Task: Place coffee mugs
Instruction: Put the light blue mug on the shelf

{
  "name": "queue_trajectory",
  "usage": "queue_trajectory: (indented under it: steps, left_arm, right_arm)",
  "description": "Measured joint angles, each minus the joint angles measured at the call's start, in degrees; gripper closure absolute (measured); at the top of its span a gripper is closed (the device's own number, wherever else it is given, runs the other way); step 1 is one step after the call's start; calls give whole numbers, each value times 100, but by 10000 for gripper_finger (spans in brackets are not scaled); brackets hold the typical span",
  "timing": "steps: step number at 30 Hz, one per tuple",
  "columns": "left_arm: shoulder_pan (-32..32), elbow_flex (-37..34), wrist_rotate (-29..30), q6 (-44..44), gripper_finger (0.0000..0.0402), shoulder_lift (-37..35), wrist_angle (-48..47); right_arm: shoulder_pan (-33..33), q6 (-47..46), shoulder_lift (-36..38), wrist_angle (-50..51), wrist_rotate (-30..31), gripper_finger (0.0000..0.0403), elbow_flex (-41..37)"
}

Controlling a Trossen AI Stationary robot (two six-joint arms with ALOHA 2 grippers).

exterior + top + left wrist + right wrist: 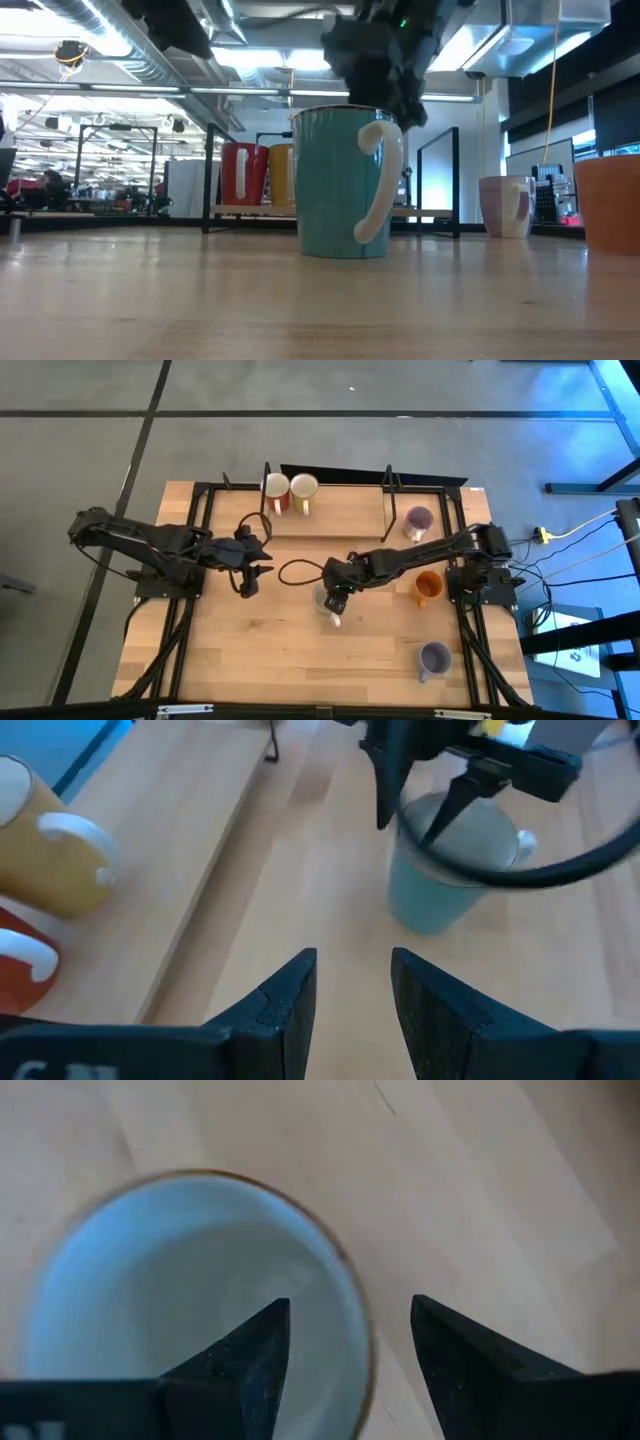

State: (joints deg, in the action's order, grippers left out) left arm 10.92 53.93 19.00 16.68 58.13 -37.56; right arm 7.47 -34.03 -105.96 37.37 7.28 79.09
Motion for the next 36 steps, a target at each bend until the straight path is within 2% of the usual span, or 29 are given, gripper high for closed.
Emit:
queue_trajectory:
  steps: [4,11,12,16,20,23,32,36]
  left_arm:
    - [-2,-2,7,-76,276,5,7]
    - [0,-2,104,-220,276,9,24]
    - [0,-2,145,-218,276,8,30]
    - [0,-2,192,-134,276,8,38]
    - [0,-2,193,-71,276,8,35]
    - [0,-2,193,-51,276,8,34]
    - [0,-2,195,-34,276,8,29]
    - [-1,-2,195,22,276,8,34]
  right_arm:
    - [-49,-202,-122,28,-198,239,-2]
    - [-89,-129,-117,43,-228,378,4]
    - [-119,-124,-107,91,-196,387,4]
    - [-191,-33,-102,105,-153,381,24]
    - [-306,161,20,420,-113,395,188]
    - [-456,229,174,637,-68,391,436]
    - [-1078,774,296,2268,432,395,1508]
    - [-1557,920,261,2312,571,397,1806]
